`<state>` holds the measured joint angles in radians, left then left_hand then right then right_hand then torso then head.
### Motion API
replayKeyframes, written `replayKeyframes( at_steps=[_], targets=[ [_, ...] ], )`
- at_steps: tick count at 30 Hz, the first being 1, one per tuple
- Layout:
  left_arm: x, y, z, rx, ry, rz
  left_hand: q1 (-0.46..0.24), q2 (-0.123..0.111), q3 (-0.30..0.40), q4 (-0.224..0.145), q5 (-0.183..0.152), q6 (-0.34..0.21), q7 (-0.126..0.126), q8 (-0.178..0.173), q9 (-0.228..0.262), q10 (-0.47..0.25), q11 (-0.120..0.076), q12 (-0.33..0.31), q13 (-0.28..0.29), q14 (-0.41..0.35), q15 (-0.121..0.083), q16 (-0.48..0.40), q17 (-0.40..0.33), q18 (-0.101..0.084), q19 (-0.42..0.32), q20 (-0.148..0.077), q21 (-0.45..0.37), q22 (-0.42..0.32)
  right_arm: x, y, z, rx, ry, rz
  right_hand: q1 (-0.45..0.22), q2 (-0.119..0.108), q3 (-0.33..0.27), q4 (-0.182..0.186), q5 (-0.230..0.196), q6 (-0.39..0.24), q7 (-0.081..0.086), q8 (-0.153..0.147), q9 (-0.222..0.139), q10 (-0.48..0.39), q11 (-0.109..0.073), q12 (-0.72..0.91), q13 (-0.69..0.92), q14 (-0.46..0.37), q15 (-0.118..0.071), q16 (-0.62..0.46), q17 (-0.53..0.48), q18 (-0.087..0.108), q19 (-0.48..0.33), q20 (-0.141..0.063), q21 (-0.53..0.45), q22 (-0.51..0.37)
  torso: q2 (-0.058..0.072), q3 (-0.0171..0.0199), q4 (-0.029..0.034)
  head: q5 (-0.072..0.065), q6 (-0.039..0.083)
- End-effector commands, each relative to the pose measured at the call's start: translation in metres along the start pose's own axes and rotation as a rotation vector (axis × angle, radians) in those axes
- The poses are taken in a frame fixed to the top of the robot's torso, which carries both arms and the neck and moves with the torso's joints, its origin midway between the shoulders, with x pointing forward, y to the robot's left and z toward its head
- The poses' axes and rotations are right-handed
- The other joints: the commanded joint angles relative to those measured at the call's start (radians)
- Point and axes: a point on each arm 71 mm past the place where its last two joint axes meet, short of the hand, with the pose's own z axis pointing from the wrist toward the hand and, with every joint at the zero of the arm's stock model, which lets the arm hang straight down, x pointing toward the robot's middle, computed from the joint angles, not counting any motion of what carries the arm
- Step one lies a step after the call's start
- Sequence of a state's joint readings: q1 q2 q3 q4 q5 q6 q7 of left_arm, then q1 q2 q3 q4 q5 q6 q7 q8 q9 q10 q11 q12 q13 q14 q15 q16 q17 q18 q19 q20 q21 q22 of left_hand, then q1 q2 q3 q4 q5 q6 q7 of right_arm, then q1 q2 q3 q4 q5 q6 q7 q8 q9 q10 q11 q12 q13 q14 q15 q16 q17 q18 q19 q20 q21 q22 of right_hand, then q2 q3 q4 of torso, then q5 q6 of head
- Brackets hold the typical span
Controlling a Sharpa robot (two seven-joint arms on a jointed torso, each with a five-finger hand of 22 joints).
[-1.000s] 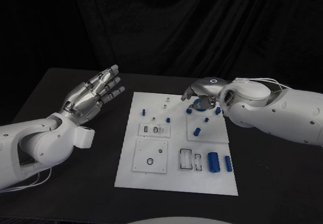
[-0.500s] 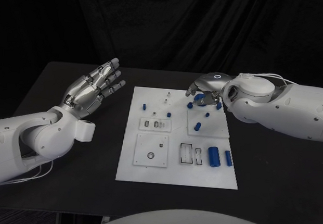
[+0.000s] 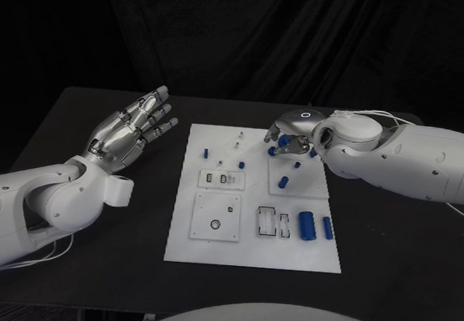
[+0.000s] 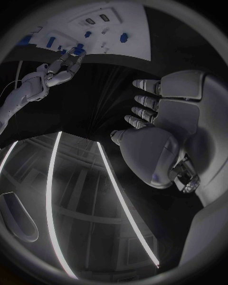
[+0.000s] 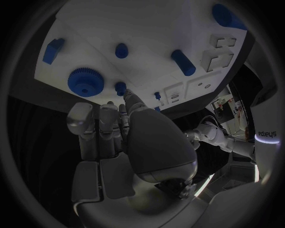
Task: Assemble the parts on the task board
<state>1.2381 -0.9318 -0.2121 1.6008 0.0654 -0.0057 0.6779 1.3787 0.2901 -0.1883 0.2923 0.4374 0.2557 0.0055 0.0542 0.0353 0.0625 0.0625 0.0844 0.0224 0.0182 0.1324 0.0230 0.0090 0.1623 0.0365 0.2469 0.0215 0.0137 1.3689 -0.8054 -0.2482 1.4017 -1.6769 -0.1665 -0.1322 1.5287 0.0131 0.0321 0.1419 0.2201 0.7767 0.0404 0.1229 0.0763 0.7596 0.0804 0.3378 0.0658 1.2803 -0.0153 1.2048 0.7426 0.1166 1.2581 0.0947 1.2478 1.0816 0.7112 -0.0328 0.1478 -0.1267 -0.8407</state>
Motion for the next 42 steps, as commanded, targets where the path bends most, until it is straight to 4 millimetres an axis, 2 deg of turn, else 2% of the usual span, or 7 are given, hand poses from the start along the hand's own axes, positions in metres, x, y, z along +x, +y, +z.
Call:
replayKeyframes(
  at_steps=[1, 10, 16, 23, 27, 34, 42],
  targets=[
    [0.0022, -0.0025, 0.0011, 0.029, 0.02, -0.012, 0.01, -0.001, 0.006, -0.001, 0.006, 0.007, 0.003, 0.005, 0.001, -0.001, 0.006, 0.004, 0.001, 0.001, 0.008, 0.005, 0.001, 0.018, -0.002, 0.006, 0.004, 0.001, 0.0019, -0.0023, 0.001, 0.018, -0.005, -0.016, -0.004, -0.001, 0.006, -0.002, -0.001, 0.007, -0.002, -0.002, 0.001, 0.011, 0.001, -0.006, 0.0, 0.005, 0.002, 0.005, 0.005, -0.01, 0.003, 0.002, 0.007, 0.005, 0.003, -0.0019, 0.0011, -0.001, -0.001],
    [0.0024, -0.0021, 0.0018, 0.028, 0.023, -0.014, 0.012, -0.001, 0.007, -0.002, 0.008, 0.008, 0.005, 0.006, 0.001, -0.001, 0.007, 0.004, 0.001, 0.001, 0.009, 0.006, 0.001, 0.018, -0.002, 0.007, 0.004, 0.001, 0.0078, -0.0024, 0.0052, 0.018, -0.005, -0.014, -0.008, -0.002, 0.009, 0.001, -0.006, 0.009, -0.002, -0.003, 0.002, 0.026, 0.001, -0.005, 0.001, 0.009, 0.002, 0.011, 0.014, -0.012, 0.008, 0.002, 0.016, 0.02, 0.0, -0.0024, 0.004, -0.005, -0.011],
    [0.002, -0.0023, 0.0014, 0.028, 0.022, -0.014, 0.014, -0.001, 0.008, -0.002, 0.011, 0.01, 0.007, 0.006, 0.001, -0.001, 0.007, 0.005, 0.001, 0.002, 0.009, 0.006, 0.002, 0.018, -0.002, 0.007, 0.005, 0.002, 0.0092, -0.0027, 0.0059, 0.015, -0.011, -0.013, -0.008, -0.003, 0.018, 0.0, -0.003, 0.032, 0.001, 0.007, 0.009, 0.045, 0.002, -0.007, 0.001, 0.01, 0.002, 0.012, 0.016, -0.013, 0.008, 0.002, 0.021, 0.03, 0.0, -0.0035, 0.0029, -0.001, -0.017],
    [0.0014, -0.0025, 0.0009, 0.027, 0.021, -0.013, 0.016, -0.001, 0.009, -0.002, 0.012, 0.011, 0.008, 0.007, 0.002, -0.001, 0.007, 0.005, 0.001, 0.002, 0.009, 0.007, 0.002, 0.018, -0.002, 0.007, 0.005, 0.002, 0.0086, -0.002, 0.0054, -0.001, -0.029, -0.01, -0.004, -0.008, 0.05, 0.009, 0.004, 0.118, 0.006, 0.048, 0.045, 0.126, -0.011, 0.0, 0.005, 0.017, -0.006, 0.02, 0.029, -0.015, 0.014, -0.003, 0.036, 0.061, 0.001, -0.0047, 0.001, 0.001, -0.02],
    [0.0014, -0.0024, 0.001, 0.025, 0.021, -0.013, 0.018, -0.001, 0.01, -0.003, 0.015, 0.012, 0.01, 0.007, 0.002, -0.001, 0.006, 0.006, 0.001, 0.003, 0.01, 0.007, 0.002, 0.018, -0.002, 0.008, 0.005, 0.002, 0.0088, -0.0014, 0.0056, -0.005, -0.028, -0.01, 0.0, -0.011, 0.068, 0.012, 0.006, 0.168, 0.018, 0.075, 0.071, 0.165, -0.023, -0.001, 0.004, 0.021, -0.014, 0.021, 0.032, -0.016, 0.017, -0.01, 0.041, 0.074, 0.0, -0.0037, 0.0032, -0.002, -0.021],
    [0.0009, -0.0017, 0.0015, 0.019, 0.022, -0.013, 0.025, -0.001, 0.012, -0.004, 0.021, 0.014, 0.017, 0.008, 0.002, -0.001, 0.004, 0.007, 0.001, 0.003, 0.011, 0.008, 0.002, 0.018, -0.002, 0.008, 0.005, 0.001, 0.0094, -0.0019, 0.0061, -0.006, -0.024, -0.011, 0.021, -0.014, 0.104, 0.004, 0.004, 0.207, 0.027, 0.1, 0.109, 0.243, -0.04, -0.009, 0.003, 0.02, -0.027, 0.011, 0.021, -0.018, 0.022, -0.022, 0.045, 0.089, -0.002, -0.0053, 0.0008, 0.0, -0.026],
    [0.0006, -0.0008, 0.0025, 0.013, 0.025, -0.014, 0.037, -0.003, 0.016, -0.005, 0.03, 0.019, 0.031, 0.01, 0.003, -0.002, 0.001, 0.008, 0.001, 0.002, 0.012, 0.008, 0.002, 0.018, -0.002, 0.01, 0.005, 0.001, 0.0117, -0.004, 0.008, -0.001, -0.015, -0.014, 0.029, -0.019, 0.121, -0.001, 0.002, 0.204, 0.032, 0.101, 0.126, 0.266, -0.046, -0.028, 0.0, 0.023, -0.032, 0.008, 0.02, -0.019, 0.025, -0.028, 0.047, 0.098, -0.003, -0.0071, -0.0003, 0.002, -0.03]
  ],
)
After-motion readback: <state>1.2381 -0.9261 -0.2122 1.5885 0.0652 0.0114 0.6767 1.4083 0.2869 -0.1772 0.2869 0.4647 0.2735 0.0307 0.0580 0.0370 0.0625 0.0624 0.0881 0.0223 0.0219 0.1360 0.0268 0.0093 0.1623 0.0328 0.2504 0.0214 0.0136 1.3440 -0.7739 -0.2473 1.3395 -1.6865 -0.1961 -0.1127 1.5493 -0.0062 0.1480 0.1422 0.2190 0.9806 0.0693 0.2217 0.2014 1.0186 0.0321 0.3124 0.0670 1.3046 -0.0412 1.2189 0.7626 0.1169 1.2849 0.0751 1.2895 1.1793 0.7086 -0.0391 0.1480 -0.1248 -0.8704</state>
